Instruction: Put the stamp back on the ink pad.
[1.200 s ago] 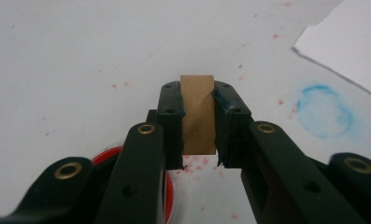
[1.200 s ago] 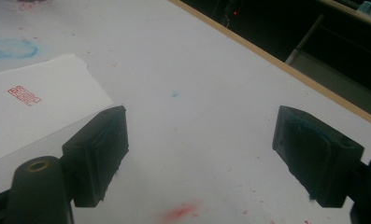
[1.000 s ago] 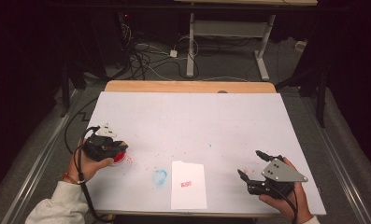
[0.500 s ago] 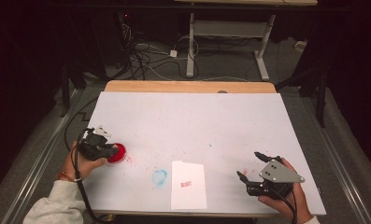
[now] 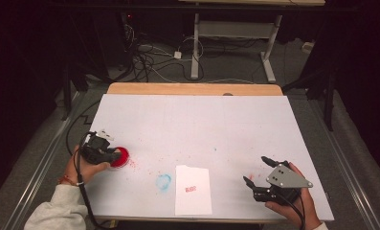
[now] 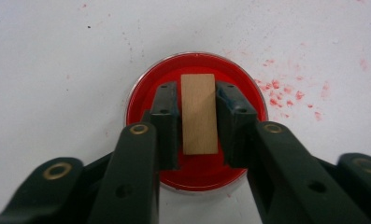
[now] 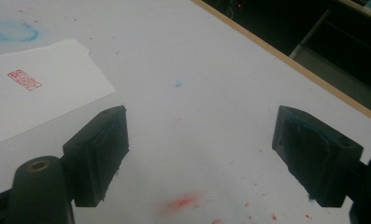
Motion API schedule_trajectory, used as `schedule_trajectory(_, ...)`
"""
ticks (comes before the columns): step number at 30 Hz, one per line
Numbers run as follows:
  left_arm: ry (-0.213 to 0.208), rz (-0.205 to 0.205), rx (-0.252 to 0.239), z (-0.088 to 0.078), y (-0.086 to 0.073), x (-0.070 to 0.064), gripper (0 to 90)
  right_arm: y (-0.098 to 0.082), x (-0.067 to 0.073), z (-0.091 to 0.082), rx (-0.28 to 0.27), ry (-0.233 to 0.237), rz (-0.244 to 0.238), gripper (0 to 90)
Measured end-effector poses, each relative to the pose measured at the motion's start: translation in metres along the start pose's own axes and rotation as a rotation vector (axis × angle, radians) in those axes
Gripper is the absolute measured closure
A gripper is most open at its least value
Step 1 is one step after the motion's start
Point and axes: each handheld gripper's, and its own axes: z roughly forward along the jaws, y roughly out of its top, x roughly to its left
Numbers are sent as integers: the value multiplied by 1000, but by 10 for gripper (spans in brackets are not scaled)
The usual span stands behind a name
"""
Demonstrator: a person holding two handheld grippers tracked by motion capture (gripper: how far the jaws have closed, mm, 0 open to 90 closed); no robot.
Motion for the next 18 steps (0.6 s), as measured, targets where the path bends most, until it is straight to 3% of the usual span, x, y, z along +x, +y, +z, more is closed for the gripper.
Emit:
schedule_trajectory(6,24,-11,-29,-6,2,-2,571,-1,-1,0,2,8,11,190)
schedule_trajectory(10,46,-3,-86,-14,3,-5,518,-1,-1,-1,0,7,12,190)
schedule_trajectory(18,91,30,-167,-22,7,-14,501,0,0,-1,0,6,9,190)
